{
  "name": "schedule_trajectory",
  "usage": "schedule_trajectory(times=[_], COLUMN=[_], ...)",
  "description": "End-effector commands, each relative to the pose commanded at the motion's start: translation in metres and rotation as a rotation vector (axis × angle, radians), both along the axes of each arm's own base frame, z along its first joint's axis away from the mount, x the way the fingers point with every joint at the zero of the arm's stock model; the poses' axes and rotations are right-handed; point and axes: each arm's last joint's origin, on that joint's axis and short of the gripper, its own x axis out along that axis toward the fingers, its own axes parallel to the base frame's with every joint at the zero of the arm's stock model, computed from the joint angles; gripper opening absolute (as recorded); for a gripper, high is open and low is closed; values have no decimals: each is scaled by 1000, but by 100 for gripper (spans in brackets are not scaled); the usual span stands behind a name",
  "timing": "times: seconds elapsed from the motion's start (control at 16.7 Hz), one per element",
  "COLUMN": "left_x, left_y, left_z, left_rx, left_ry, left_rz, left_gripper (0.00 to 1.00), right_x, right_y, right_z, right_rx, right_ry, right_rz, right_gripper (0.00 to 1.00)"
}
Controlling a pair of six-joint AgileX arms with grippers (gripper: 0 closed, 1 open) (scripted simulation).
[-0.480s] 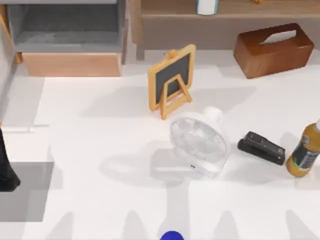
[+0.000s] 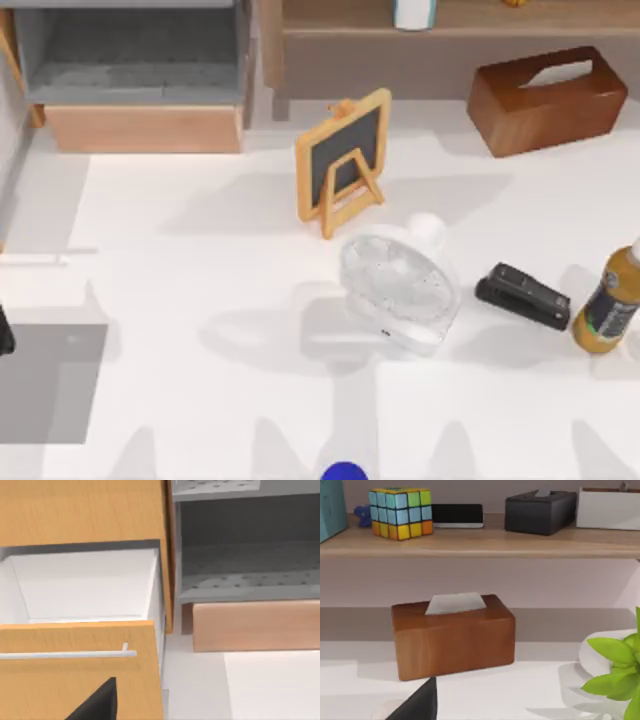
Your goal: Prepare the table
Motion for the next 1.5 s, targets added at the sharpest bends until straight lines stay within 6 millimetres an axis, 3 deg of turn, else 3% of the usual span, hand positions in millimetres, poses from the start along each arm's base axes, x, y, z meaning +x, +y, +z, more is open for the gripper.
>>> schedule_trajectory(times=[0.24, 0.42, 0.66, 0.84, 0.96, 1.08, 1.26, 1.5], left_x=[20, 52, 121, 185, 229, 270, 320, 358], left_y=[10, 23, 51, 80, 101, 121, 147, 167], left_z=[59, 111, 165, 179, 170, 148, 95, 14], left_rx=[75, 115, 128, 106, 80, 45, -19, -104], left_ry=[167, 305, 506, 668, 778, 888, 1052, 1245], left_rz=[57, 94, 124, 131, 130, 124, 113, 94], left_gripper=[100, 100, 100, 100, 100, 100, 100, 100], right_x=[0, 0, 0, 0, 0, 0, 0, 0], right_y=[0, 0, 0, 0, 0, 0, 0, 0], right_z=[0, 0, 0, 0, 0, 0, 0, 0], right_rx=[0, 0, 0, 0, 0, 0, 0, 0], right_ry=[0, 0, 0, 0, 0, 0, 0, 0], right_rz=[0, 0, 0, 0, 0, 0, 0, 0], right_gripper=[100, 100, 100, 100, 100, 100, 100, 100])
